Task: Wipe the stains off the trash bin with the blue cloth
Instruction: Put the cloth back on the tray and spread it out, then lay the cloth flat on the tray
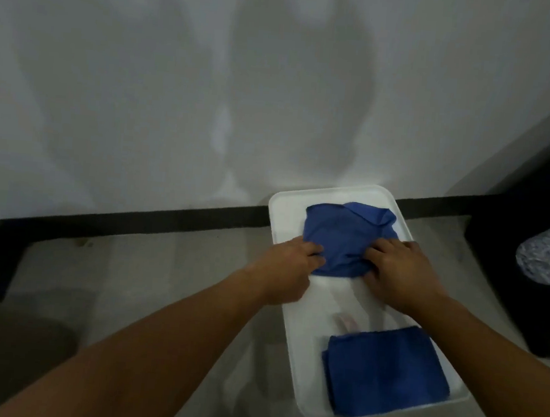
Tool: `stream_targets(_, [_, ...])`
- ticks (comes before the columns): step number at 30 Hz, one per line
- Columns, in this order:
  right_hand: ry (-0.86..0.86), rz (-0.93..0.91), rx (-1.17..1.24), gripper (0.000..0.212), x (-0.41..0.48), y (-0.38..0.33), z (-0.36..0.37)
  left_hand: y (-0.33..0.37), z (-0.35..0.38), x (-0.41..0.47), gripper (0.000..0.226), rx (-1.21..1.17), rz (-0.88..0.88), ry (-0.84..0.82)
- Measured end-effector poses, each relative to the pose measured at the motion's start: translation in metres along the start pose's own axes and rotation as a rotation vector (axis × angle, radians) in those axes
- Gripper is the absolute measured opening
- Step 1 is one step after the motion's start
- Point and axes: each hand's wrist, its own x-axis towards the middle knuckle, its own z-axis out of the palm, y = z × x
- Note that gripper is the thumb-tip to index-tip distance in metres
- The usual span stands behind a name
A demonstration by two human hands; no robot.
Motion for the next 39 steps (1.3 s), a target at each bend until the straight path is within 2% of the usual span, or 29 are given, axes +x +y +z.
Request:
stream_targets(3, [0.046, -0.013, 0.047, 0.039, 0.015, -0.047, -0.031, -0.001, -0.027, -0.054, 0.049, -0.164, -0.13, 0.216])
stream_targets(8, [0.012, -0.409, 0.387, 0.058, 0.056, -0.193, -0.093, -0.024, -0.072, -0.203, 0.037, -0.267, -0.442, 0.404])
stream_targets(12, [-0.079, -0.658, 0.487, 0.072, 0.069, -0.321, -0.125, -0.016, -0.098, -0.329, 0.029, -0.339, -0.735, 0.599])
stream_targets(14, [-0.144, -0.738, 0.567, 0.074, 0.068, -0.381, -0.134, -0.004, -0.096, -0.383, 0.018, -0.513, -0.937, 0.846])
stream_targets(16, [-0.241, -0.772, 0.724, 0.071, 0.067, -0.432, -0.14, 0.003, -0.083, -0.429, 0.004, -0.687, -1.222, 1.214])
stream_targets(18, [-0.336, -0.731, 0.849, 0.074, 0.072, -0.471, -0.141, 0.0, -0.069, -0.461, 0.01, -0.823, -1.539, 1.526])
stream_targets(20, [-0.384, -0.678, 0.875, 0.086, 0.08, -0.5, -0.139, -0.013, -0.059, -0.478, 0.029, -1.135, -1.746, 1.676])
stream_targets(21, [-0.397, -0.648, 0.872, 0.092, 0.085, -0.51, -0.138, -0.021, -0.057, -0.482, 0.038, -1.344, -1.763, 1.691])
stream_targets(23, [-0.433, -0.58, 0.867, 0.1, 0.093, -0.524, -0.135, -0.034, -0.051, -0.483, 0.047, -1.659, -1.682, 1.665])
stream_targets(27, [-0.509, -0.508, 0.925, 0.106, 0.093, -0.537, -0.13, -0.052, -0.047, -0.473, 0.035, -1.952, -1.505, 1.66])
stream_targets(31, [-0.475, -0.508, 0.896, 0.107, 0.086, -0.54, -0.125, -0.056, -0.045, -0.473, 0.026, -1.923, -1.468, 1.762])
stream_targets(39, [-0.493, -0.569, 0.839, 0.108, 0.051, -0.547, -0.117, -0.02, -0.037, -0.494, 0.026, -1.877, -1.558, 1.795])
